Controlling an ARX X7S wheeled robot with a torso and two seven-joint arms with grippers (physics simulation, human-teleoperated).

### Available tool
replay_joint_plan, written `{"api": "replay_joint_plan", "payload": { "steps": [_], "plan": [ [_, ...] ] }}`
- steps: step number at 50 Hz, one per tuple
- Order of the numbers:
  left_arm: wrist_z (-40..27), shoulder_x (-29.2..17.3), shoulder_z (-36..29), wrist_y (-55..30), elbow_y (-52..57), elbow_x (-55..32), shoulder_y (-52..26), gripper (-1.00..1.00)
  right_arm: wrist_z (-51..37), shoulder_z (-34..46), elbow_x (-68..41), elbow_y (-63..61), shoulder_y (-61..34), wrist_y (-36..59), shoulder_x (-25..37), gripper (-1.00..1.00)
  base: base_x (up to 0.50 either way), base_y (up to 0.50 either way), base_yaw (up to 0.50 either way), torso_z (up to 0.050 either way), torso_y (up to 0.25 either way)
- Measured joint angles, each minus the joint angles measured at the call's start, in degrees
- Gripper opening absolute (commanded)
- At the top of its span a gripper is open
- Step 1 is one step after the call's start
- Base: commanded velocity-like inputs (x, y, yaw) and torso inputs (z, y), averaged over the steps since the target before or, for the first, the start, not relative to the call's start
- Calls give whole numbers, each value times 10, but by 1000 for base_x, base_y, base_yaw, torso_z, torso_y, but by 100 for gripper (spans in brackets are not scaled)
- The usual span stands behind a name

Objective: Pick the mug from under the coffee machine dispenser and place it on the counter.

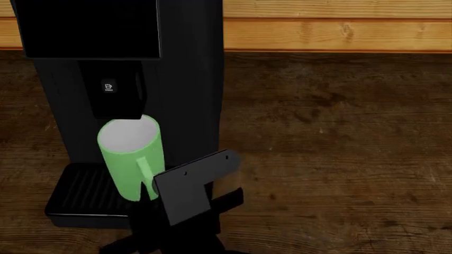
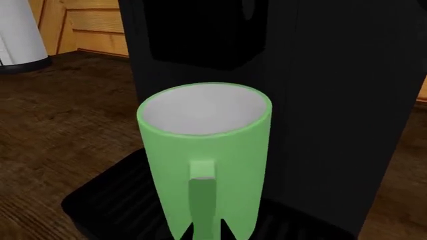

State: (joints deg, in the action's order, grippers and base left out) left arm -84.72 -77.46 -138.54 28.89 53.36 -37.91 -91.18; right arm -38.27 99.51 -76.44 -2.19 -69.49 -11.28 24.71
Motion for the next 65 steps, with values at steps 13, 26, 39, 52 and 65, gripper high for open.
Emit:
{"api": "replay_joint_plan", "payload": {
  "steps": [13, 26, 39, 52, 65],
  "plan": [
    [4, -2, 7, -1, -1, -5, 4, 100, -31, 4, 11, -46, -8, 7, 18, -100, 0, 0, 0, 0, 0],
    [5, -1, 14, -3, -3, -9, 7, 100, -75, 8, 35, -135, -22, 10, 76, -100, 0, 0, 0, 0, 0],
    [6, -2, 20, -4, -5, -10, 12, 100, -115, 10, 71, -209, -18, -1, 146, -100, 0, 0, 0, 0, 1],
    [10, -6, 26, -9, -4, -15, 13, 100, -151, 1, 101, -263, -6, -32, 233, -100, 0, 0, 0, 0, 0],
    [13, -6, 33, -12, -5, -20, 15, 100, -157, -20, 101, -237, 7, -77, 298, -100, 0, 0, 0, 0, 0]
  ]
}}
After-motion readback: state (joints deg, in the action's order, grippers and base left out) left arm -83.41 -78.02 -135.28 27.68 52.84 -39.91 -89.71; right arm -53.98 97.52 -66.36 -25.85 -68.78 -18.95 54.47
